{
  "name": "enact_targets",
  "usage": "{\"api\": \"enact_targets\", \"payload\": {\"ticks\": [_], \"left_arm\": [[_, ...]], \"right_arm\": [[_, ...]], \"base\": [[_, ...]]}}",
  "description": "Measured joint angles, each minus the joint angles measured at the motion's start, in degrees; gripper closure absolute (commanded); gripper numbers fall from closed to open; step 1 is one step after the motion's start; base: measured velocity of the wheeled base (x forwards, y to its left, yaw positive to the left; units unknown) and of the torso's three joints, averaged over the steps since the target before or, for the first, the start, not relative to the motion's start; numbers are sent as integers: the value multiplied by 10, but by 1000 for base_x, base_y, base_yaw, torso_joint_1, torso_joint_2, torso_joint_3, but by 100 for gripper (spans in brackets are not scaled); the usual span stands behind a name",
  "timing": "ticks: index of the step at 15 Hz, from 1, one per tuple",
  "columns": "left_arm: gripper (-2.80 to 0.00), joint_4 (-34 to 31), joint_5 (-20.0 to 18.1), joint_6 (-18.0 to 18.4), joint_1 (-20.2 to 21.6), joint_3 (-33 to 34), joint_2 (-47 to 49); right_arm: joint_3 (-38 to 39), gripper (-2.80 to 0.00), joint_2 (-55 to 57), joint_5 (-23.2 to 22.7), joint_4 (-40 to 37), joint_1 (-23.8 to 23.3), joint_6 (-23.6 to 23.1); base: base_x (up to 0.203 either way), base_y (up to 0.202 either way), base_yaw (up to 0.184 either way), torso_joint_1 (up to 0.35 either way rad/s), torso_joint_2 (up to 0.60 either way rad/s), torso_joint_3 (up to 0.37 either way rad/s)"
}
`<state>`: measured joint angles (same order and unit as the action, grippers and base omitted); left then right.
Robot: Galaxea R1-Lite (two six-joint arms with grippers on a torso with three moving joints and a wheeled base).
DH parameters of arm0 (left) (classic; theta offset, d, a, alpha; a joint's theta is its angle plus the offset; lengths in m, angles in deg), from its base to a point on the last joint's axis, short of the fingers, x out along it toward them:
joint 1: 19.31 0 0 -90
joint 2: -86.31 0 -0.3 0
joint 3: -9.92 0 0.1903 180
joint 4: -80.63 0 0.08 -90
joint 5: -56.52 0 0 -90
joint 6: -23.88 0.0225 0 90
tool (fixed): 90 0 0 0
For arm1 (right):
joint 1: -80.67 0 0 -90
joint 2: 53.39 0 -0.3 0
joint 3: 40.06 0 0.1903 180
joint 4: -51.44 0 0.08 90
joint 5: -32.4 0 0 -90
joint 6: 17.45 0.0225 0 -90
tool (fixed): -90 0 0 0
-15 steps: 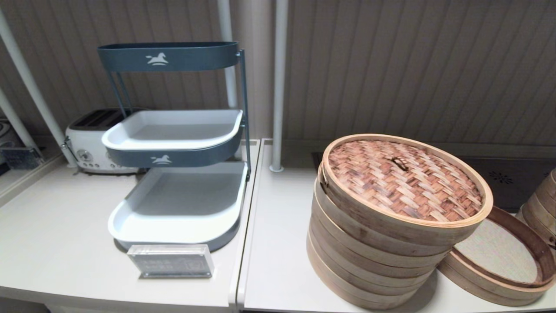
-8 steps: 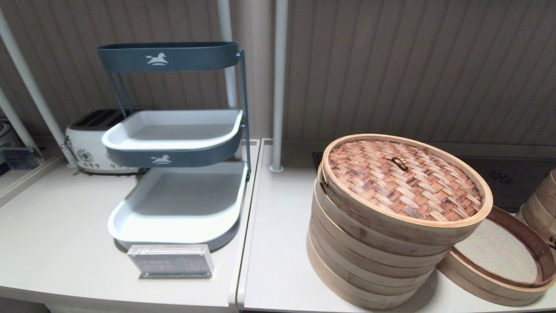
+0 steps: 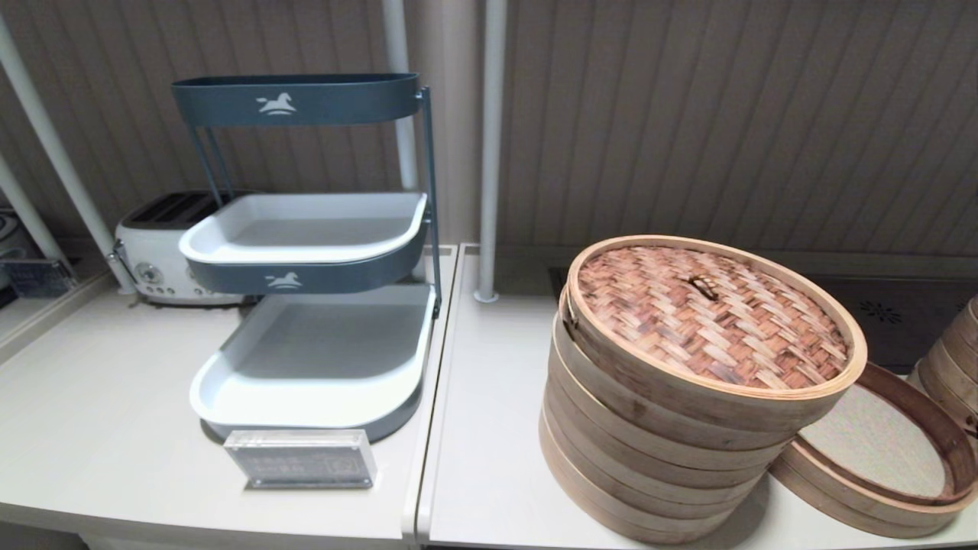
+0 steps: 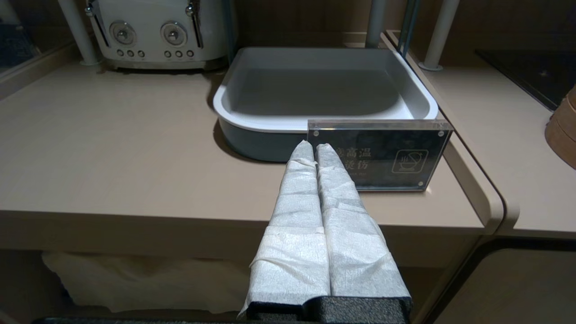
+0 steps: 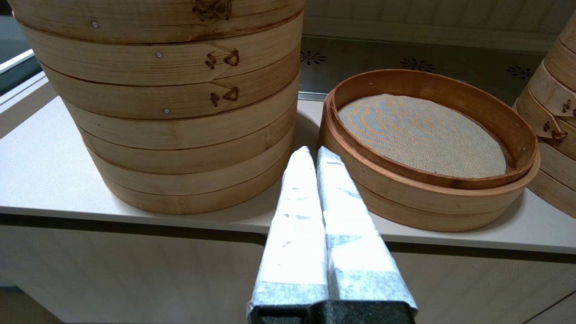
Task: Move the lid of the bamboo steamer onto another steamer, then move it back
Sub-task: Pick up the steamer
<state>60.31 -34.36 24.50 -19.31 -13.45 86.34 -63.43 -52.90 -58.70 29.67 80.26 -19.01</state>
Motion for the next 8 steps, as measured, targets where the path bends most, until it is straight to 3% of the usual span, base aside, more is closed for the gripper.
{"api": "enact_targets", "payload": {"ticks": [8], "left_arm": [[0,0,0,0,0,0,0]], "right_arm": [[0,0,-1,0,0,1,0]], "base": [[0,0,0,0,0,0]]}}
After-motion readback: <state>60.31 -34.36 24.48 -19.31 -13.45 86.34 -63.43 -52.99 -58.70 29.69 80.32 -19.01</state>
